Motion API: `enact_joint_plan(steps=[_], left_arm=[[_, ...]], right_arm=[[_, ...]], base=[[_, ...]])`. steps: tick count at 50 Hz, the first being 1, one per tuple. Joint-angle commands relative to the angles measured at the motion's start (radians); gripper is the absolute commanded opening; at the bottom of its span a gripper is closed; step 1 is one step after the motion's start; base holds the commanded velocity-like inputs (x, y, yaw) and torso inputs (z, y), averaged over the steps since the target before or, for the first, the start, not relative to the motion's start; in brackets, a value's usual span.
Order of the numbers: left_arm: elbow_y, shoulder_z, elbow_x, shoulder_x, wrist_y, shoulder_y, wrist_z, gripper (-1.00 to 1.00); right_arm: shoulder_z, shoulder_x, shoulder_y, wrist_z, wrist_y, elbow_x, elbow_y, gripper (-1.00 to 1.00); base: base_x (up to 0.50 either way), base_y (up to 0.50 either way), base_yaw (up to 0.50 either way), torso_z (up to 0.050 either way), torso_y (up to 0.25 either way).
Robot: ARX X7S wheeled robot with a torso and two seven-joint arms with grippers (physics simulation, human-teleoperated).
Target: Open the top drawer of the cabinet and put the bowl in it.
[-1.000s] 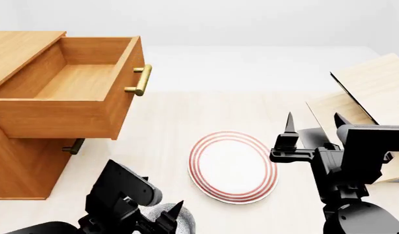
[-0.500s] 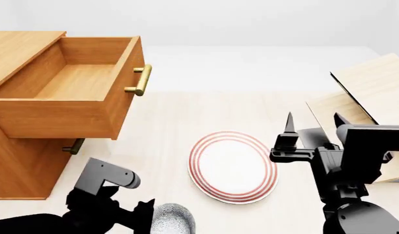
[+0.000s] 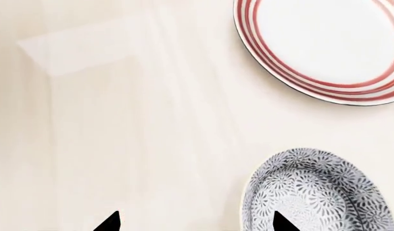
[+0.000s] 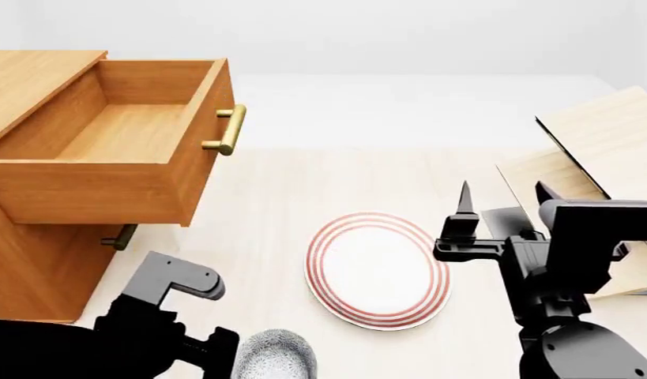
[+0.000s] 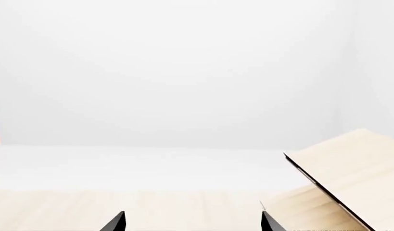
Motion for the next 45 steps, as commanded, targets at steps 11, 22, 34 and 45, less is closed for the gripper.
enact_joint_plan(steps=[11, 22, 34, 45], left_arm=[[-0.103, 0.144, -0.005, 0.000, 0.020, -0.118, -0.027, 1.00], [-0.126, 0.203, 0.024, 0.003, 0.038, -0.136, -0.006, 1.00], [-0.157, 0.261, 0.058, 0.015, 0.057, -0.161, 0.019, 1.00], [-0.175, 0.316, 0.094, 0.033, 0.079, -0.177, 0.050, 1.00]], right_arm=[[0.002, 0.001, -0.010, -0.008, -0.026, -0.002, 0.024, 1.00], [0.004, 0.001, -0.017, -0.010, -0.039, -0.004, 0.035, 1.00], [0.001, 0.000, -0.022, -0.013, -0.052, -0.007, 0.046, 1.00], [0.002, 0.002, -0.024, -0.013, -0.058, -0.006, 0.053, 1.00]], base=[[0.00, 0.00, 0.00, 0.000, 0.000], [0.00, 0.00, 0.00, 0.000, 0.000], [0.00, 0.00, 0.00, 0.000, 0.000], [0.00, 0.00, 0.00, 0.000, 0.000]])
